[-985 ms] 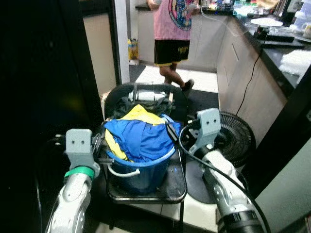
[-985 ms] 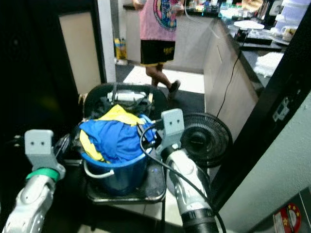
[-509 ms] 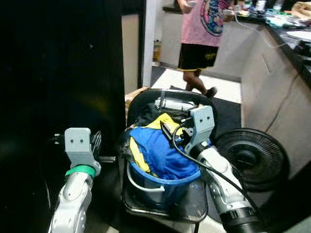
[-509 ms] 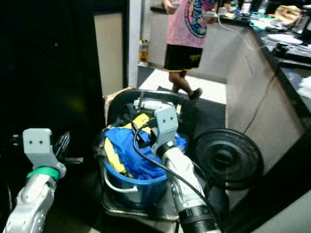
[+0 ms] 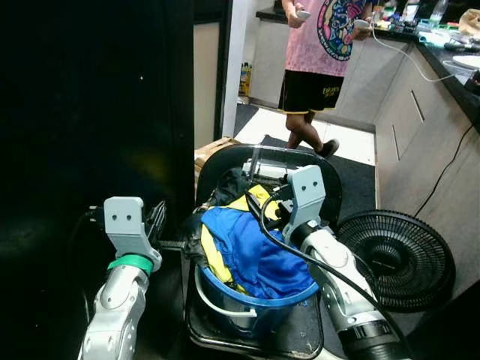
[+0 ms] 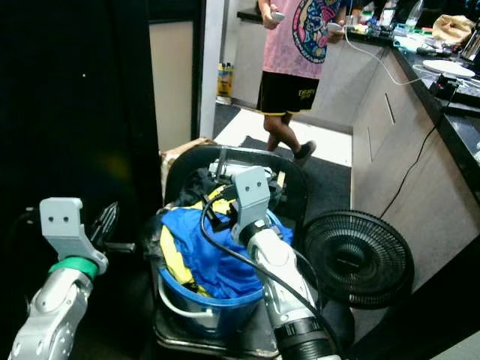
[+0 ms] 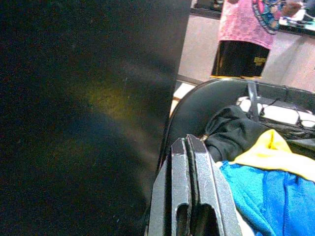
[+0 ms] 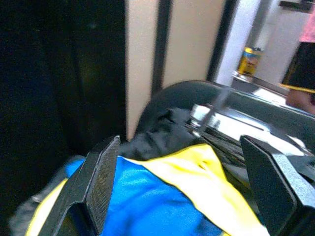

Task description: Clothes washing

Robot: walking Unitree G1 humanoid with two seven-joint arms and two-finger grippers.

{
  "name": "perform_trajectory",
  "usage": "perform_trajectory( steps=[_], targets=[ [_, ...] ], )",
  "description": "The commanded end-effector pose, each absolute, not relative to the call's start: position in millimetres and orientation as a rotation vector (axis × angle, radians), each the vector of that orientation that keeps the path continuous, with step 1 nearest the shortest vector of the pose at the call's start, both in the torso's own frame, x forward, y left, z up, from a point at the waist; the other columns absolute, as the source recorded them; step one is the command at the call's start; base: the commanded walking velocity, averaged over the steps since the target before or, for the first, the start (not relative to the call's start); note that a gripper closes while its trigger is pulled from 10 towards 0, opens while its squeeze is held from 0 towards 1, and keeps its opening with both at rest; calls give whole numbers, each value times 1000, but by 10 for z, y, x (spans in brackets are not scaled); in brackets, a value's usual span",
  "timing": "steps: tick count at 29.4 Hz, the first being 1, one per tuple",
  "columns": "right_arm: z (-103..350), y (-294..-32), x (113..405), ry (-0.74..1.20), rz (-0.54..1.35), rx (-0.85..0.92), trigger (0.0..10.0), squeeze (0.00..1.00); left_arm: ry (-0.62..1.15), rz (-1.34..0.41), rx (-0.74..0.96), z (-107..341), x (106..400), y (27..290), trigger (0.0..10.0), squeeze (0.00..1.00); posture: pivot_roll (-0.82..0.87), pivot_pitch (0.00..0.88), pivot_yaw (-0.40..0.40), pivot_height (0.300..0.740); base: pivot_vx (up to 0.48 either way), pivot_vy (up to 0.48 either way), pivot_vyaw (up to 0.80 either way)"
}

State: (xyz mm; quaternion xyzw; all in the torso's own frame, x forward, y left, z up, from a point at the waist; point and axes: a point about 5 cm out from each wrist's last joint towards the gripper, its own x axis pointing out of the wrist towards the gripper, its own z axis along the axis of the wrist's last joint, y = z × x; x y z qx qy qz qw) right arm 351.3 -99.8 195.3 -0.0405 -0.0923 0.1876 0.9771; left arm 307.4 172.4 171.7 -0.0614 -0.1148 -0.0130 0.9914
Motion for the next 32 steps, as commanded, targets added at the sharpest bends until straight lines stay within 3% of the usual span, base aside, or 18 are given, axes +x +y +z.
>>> perform_trajectory(
  steps=[1,6,8,11,17,23,24,27,29,32],
  targets=[
    [1777,-1077,3524,-114,335,-84,10000,0,-222,-59,-142,1648,3053,1721,10000,0,-27,8,-10,740,0,0,0],
    [1251,-1336,3452,45,213,-115,10000,0,-150,-261,36,1378,2940,1585,10000,0,-33,17,-12,740,0,0,0],
    [1155,-1420,3429,81,166,-99,10000,0,-144,-266,42,1352,2926,1584,10000,0,-33,17,-12,740,0,0,0],
    [933,-1780,3355,176,-49,-27,10000,0,-148,-186,13,1352,2946,1648,10000,0,-35,26,-9,740,0,0,0],
    [915,-1859,3346,184,-66,-18,10000,0,-154,-159,-38,1367,2966,1671,10000,0,-40,33,-5,740,0,0,0],
    [1006,-1772,3413,147,8,12,10000,0,-169,-170,-67,1404,2981,1645,10000,0,-52,68,15,740,0,0,0],
    [1130,-1670,3492,102,81,80,10000,1000,-178,-170,-70,1431,2992,1633,10000,0,-52,77,18,740,0,0,0],
    [1291,-1530,3583,49,170,132,10000,1000,-192,-161,-77,1464,2996,1649,10000,0,-56,96,28,740,0,0,0],
    [1537,-1298,3735,-8,295,193,10000,1000,-208,-145,-87,1513,3004,1690,10000,0,-53,111,27,740,0,0,0],
    [1615,-1209,3816,-9,322,204,10000,1000,-210,-142,-84,1526,3015,1699,10000,0,-53,111,27,740,0,0,0]
  ],
)
